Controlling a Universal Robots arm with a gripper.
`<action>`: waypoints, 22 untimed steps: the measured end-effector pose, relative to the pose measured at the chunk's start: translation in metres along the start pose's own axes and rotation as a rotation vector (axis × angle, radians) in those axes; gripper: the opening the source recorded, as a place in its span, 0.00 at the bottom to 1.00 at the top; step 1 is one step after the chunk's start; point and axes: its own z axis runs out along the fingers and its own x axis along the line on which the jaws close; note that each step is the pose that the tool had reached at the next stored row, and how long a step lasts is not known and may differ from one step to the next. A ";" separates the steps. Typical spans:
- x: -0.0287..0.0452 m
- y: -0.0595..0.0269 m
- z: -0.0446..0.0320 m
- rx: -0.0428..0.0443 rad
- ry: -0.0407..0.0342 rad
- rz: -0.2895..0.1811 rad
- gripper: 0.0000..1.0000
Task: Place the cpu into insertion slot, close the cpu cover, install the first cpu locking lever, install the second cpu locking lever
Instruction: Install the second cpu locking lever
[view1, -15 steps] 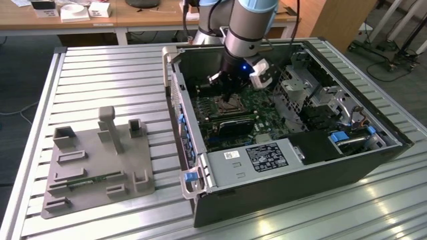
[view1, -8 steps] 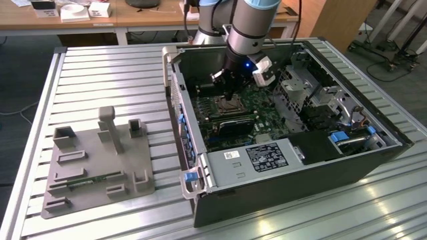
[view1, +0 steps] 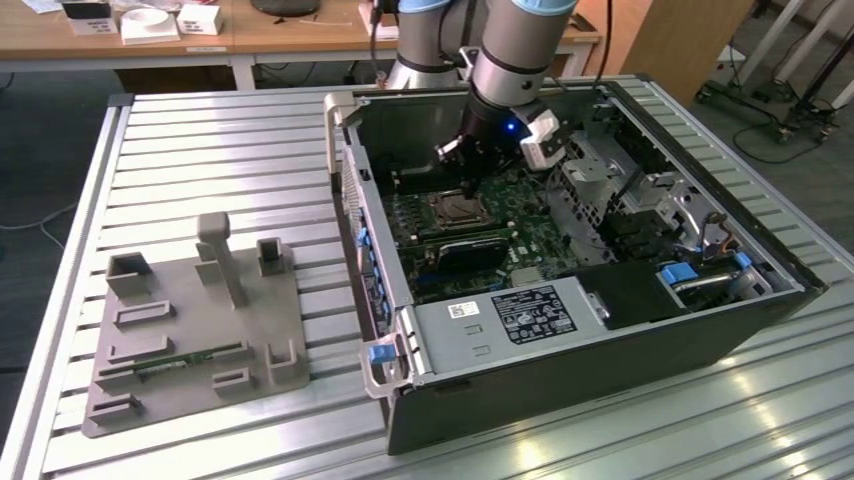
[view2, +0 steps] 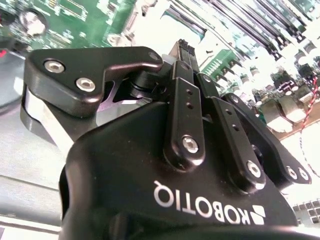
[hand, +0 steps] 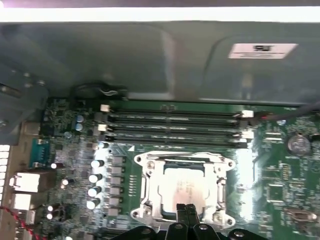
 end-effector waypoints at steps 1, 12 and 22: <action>-0.0017 0.0001 -0.0009 0.0008 0.0009 0.000 0.10; -0.0100 -0.0058 -0.0046 0.0033 0.0035 0.006 0.10; -0.0098 -0.0189 -0.0061 0.0240 0.0040 0.008 0.10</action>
